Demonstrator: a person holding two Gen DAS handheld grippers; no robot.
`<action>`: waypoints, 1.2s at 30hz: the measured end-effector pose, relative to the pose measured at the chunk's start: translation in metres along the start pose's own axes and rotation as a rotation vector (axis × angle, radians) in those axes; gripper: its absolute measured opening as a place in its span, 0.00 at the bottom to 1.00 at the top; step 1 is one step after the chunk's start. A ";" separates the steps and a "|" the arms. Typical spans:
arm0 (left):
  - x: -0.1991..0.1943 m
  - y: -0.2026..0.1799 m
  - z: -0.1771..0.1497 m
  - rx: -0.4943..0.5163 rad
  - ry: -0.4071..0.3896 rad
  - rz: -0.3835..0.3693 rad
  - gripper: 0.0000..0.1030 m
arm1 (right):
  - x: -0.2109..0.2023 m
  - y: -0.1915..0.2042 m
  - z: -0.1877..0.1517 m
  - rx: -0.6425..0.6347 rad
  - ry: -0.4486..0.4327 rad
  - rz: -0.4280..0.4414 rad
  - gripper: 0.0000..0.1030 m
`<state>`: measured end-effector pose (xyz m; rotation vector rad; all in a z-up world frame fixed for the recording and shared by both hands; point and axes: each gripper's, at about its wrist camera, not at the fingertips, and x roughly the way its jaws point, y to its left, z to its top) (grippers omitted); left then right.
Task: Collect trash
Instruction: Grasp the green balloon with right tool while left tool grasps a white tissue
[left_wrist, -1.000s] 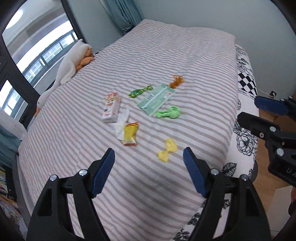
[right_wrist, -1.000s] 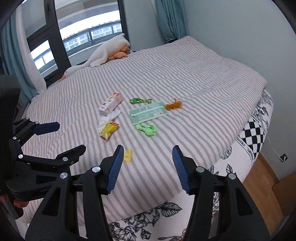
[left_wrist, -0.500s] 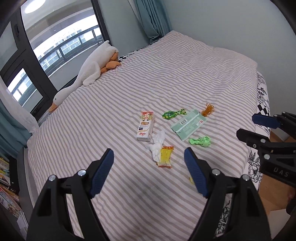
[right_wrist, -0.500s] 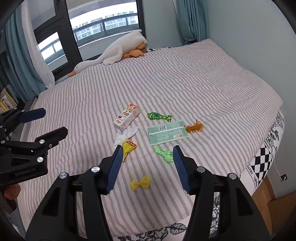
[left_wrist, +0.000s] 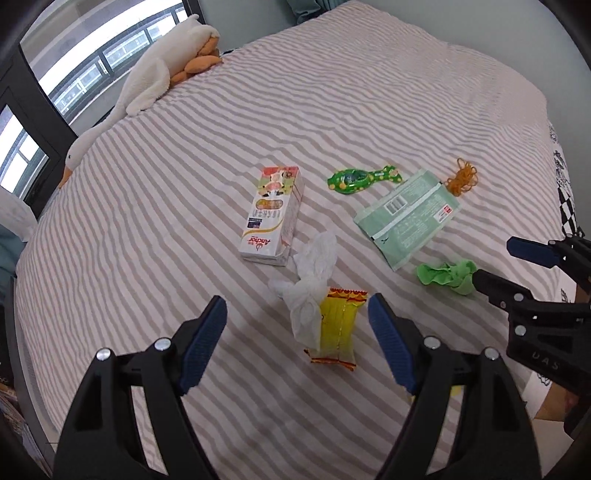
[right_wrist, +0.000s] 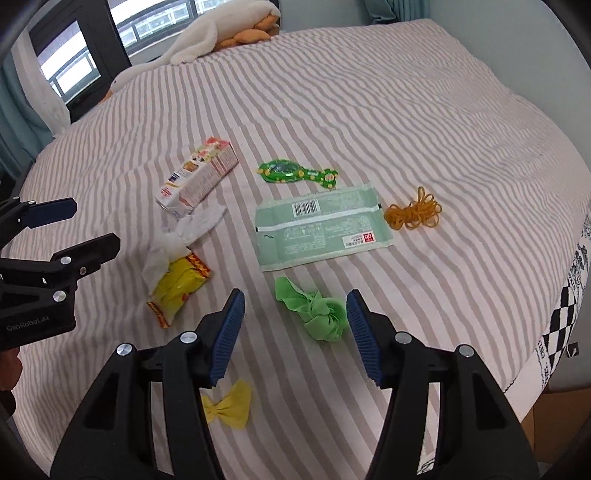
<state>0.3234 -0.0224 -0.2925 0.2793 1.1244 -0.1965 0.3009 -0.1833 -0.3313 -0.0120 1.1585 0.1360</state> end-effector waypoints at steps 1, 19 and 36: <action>0.011 0.000 0.000 0.003 0.010 -0.001 0.76 | 0.011 -0.003 -0.002 0.001 0.013 -0.003 0.54; 0.085 -0.003 0.000 0.018 0.073 -0.041 0.27 | 0.060 -0.010 -0.009 -0.017 0.052 0.022 0.21; -0.096 -0.053 -0.046 0.082 -0.103 -0.091 0.27 | -0.112 -0.011 -0.053 0.051 -0.100 0.016 0.21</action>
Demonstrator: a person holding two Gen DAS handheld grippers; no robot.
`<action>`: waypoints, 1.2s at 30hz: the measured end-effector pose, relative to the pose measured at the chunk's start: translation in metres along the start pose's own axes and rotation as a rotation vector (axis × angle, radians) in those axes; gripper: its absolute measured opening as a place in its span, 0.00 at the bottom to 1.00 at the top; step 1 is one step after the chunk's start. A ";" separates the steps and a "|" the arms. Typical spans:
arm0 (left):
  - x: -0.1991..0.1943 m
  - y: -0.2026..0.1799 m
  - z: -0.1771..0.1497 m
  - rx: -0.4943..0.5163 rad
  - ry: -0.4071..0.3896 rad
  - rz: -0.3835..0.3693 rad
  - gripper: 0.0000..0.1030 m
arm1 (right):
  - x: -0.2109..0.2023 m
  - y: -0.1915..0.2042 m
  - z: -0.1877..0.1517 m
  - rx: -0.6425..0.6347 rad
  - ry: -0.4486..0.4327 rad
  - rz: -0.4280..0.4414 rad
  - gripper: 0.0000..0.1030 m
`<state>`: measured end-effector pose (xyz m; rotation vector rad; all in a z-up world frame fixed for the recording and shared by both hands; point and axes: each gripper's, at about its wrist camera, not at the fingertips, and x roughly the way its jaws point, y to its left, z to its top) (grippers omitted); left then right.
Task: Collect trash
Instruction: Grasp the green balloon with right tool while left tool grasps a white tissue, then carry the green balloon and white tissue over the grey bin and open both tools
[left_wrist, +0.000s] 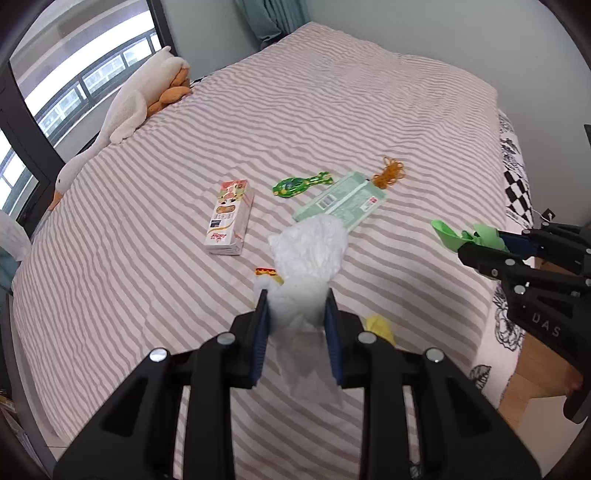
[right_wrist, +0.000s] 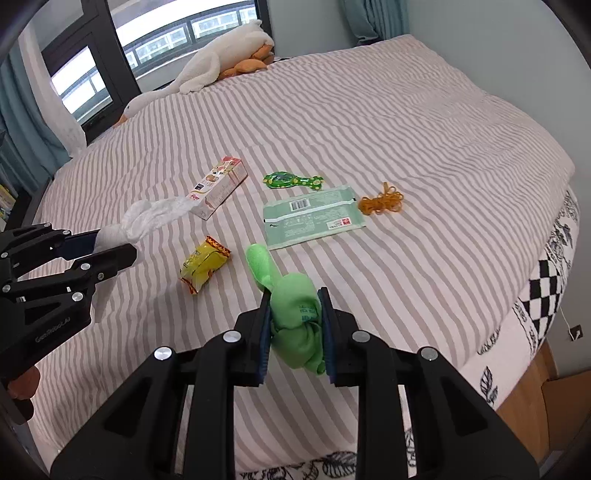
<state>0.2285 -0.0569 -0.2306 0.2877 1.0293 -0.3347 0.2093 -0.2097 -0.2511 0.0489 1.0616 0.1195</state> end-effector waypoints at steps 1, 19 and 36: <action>-0.008 -0.007 -0.002 0.011 -0.010 -0.006 0.27 | -0.014 -0.003 -0.008 0.011 -0.009 -0.014 0.21; -0.092 -0.238 -0.054 0.436 -0.111 -0.304 0.27 | -0.194 -0.125 -0.200 0.430 -0.083 -0.339 0.21; -0.045 -0.489 -0.130 0.633 0.018 -0.418 0.27 | -0.222 -0.293 -0.362 0.597 -0.013 -0.401 0.21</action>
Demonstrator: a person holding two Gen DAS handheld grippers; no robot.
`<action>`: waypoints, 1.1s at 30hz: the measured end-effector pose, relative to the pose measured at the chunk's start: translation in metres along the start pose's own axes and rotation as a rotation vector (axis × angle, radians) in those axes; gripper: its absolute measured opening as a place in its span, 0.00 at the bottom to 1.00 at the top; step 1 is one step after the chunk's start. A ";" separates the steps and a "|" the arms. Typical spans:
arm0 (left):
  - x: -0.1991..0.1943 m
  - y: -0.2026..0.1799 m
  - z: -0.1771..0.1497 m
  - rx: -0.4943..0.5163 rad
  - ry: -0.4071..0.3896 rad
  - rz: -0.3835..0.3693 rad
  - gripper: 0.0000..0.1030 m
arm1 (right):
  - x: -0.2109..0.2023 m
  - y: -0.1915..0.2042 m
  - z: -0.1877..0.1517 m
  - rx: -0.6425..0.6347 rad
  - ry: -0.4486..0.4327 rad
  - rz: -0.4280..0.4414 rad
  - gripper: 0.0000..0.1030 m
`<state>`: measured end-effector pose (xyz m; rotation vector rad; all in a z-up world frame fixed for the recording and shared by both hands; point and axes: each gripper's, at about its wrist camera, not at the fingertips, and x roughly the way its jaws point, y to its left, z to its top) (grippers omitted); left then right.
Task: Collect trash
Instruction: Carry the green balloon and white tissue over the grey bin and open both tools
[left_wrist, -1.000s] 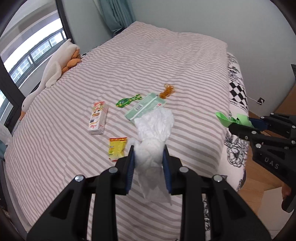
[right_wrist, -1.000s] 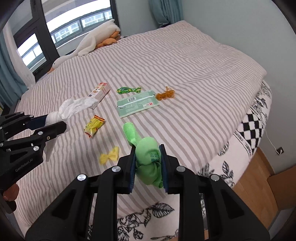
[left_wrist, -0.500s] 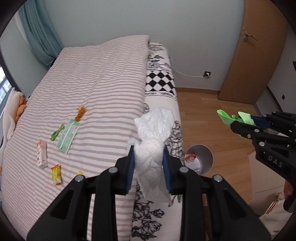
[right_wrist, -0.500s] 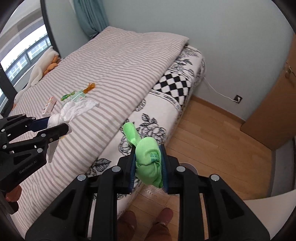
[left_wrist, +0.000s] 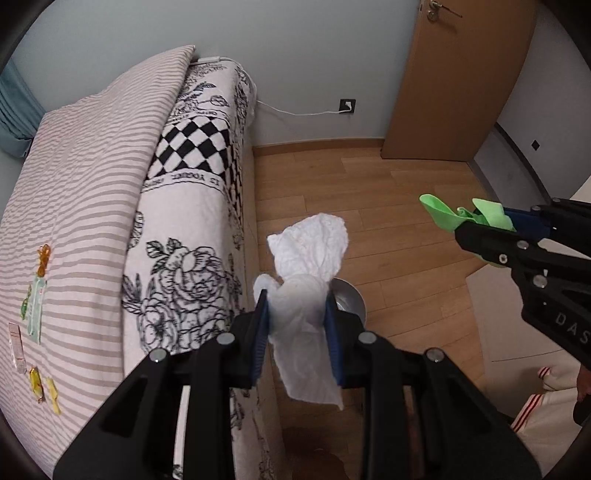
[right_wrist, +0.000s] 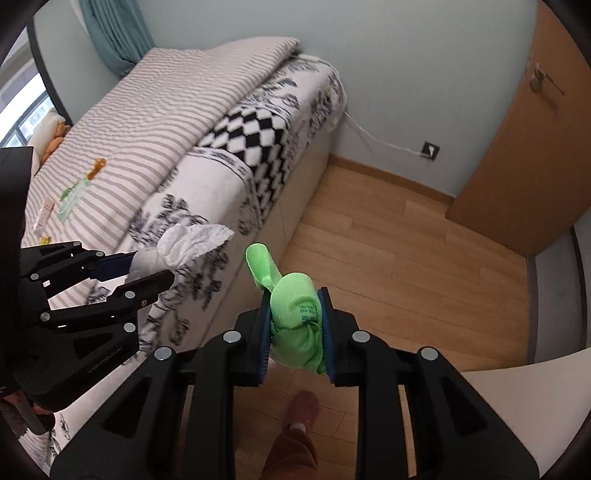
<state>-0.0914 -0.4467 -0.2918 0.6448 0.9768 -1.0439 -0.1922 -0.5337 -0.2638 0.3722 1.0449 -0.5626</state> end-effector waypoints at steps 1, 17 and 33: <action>0.012 -0.008 0.002 0.005 0.010 0.000 0.28 | 0.007 -0.011 -0.003 0.005 0.010 0.001 0.21; 0.146 -0.069 0.004 0.052 0.104 0.008 0.34 | 0.068 -0.095 -0.039 0.059 0.074 0.012 0.21; 0.147 -0.062 0.009 0.061 0.097 0.033 0.68 | 0.075 -0.097 -0.038 0.059 0.092 0.017 0.21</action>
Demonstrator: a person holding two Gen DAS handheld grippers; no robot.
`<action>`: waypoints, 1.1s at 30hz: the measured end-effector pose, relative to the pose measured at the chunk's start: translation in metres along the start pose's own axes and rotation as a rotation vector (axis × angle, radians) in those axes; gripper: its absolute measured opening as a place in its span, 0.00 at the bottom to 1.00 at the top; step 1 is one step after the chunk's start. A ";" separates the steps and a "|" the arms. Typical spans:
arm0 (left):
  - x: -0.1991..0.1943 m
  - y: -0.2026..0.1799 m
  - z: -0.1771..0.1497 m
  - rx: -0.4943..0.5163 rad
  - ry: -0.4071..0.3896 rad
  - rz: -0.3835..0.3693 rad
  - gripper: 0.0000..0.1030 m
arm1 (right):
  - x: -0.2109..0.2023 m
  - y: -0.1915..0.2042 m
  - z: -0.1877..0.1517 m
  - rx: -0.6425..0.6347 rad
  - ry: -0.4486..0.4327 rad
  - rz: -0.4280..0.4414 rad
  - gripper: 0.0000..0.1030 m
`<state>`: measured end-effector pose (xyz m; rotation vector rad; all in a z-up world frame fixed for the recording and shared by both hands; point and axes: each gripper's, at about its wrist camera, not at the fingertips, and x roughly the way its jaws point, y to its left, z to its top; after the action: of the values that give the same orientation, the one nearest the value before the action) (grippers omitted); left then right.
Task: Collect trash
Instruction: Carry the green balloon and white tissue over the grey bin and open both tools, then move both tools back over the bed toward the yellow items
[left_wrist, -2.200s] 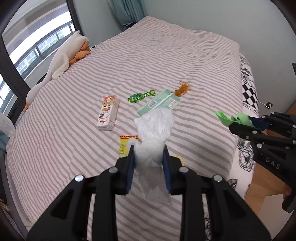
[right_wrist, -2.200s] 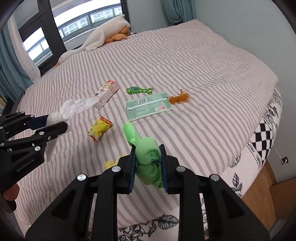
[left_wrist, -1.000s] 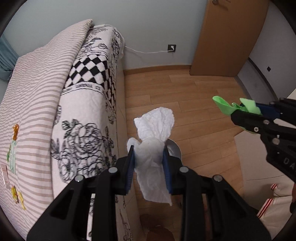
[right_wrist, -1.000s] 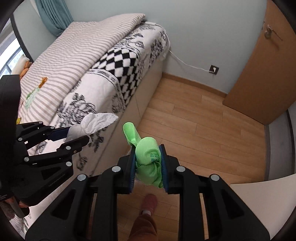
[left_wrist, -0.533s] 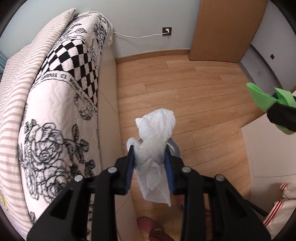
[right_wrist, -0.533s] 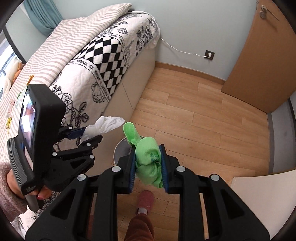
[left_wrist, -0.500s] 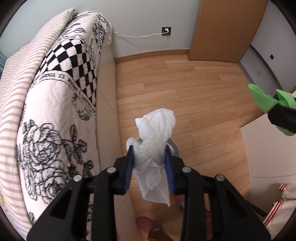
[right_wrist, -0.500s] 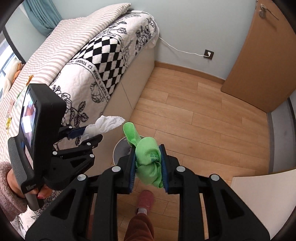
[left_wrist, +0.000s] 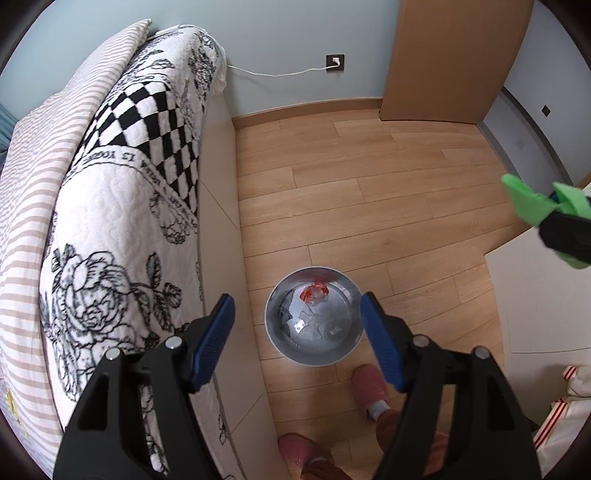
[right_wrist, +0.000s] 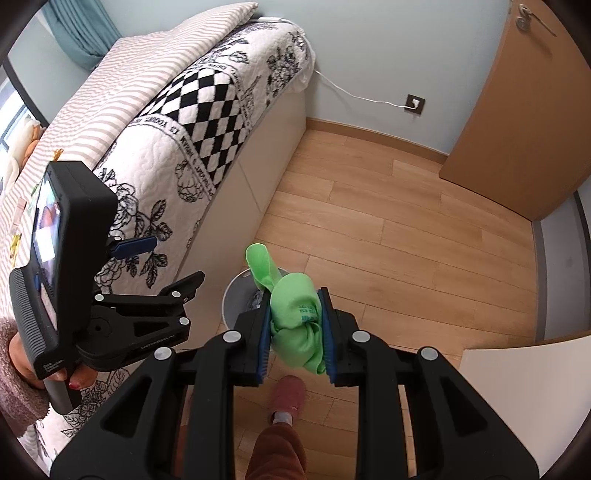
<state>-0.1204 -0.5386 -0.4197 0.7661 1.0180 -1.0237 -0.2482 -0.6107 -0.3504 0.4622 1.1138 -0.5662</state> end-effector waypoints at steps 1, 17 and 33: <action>-0.004 0.005 -0.002 -0.007 -0.002 0.003 0.68 | 0.001 0.004 0.001 -0.004 0.001 0.006 0.21; -0.071 0.094 -0.046 -0.165 -0.015 0.087 0.68 | 0.020 0.079 0.021 -0.086 0.022 0.060 0.40; -0.181 0.189 -0.109 -0.351 -0.093 0.170 0.68 | -0.052 0.176 0.043 -0.217 -0.058 0.079 0.40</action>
<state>-0.0084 -0.3190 -0.2790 0.5014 0.9993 -0.7028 -0.1241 -0.4914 -0.2749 0.2983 1.0826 -0.3821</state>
